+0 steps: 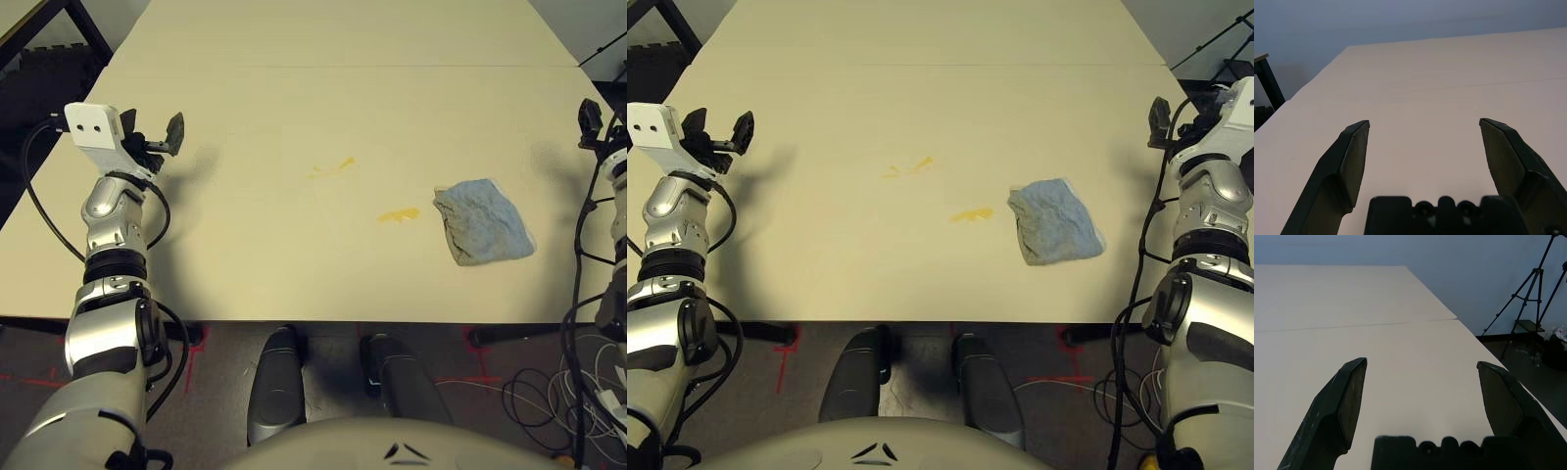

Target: Wipe the water off the table with a rag.

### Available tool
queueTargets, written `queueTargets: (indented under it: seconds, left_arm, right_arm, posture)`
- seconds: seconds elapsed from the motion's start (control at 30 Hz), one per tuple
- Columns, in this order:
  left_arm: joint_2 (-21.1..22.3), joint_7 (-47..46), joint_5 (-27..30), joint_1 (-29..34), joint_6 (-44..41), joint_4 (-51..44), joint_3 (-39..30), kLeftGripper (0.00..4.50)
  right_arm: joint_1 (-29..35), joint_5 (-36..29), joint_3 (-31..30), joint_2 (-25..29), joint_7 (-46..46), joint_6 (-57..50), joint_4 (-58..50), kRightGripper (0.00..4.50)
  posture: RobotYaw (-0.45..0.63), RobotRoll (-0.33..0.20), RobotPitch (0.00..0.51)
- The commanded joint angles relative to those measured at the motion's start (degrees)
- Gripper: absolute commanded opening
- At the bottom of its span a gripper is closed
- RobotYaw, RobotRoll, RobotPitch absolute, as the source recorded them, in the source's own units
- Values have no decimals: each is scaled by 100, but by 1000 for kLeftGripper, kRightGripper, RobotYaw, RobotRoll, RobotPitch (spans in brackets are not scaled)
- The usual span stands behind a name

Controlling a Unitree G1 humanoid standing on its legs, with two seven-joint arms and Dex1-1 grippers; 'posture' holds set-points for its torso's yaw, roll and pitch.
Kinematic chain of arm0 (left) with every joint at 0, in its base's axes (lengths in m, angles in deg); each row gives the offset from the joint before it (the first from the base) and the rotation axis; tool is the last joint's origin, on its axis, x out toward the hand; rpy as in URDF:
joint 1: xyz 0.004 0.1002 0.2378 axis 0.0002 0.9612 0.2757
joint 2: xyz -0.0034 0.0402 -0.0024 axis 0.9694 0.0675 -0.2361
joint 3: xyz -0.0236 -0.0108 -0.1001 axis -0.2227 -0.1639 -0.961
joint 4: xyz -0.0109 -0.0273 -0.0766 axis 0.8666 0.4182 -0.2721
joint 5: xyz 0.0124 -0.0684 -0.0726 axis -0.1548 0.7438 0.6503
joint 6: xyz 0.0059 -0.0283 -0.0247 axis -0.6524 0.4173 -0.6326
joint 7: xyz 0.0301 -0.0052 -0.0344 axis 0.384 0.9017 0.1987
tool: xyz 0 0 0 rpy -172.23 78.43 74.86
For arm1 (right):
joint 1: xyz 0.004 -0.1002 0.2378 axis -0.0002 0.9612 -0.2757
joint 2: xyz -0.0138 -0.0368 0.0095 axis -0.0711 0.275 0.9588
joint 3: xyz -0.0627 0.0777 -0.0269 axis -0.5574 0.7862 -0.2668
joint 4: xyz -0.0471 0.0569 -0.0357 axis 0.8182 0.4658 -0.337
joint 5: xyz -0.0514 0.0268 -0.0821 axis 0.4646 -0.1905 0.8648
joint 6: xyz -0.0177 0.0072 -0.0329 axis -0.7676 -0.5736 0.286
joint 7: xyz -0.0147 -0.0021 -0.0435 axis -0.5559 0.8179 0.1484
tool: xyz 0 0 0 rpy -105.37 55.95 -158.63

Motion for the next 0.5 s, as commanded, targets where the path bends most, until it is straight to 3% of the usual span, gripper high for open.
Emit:
queueTargets:
  seconds: [0.03, 0.5]
  left_arm:
    - [-54, 27, -97, -95, -19, 150, 89, 4500]
    - [-64, 283, -72, -387, 20, 501, 130, 4500]
  right_arm:
    - [190, -53, 69, 111, 2, -15, -45, 4463]
    - [320, -132, 104, 77, 56, -58, -195, 4463]
  posture:
    - [93, 0, 169]
    - [80, 0, 169]
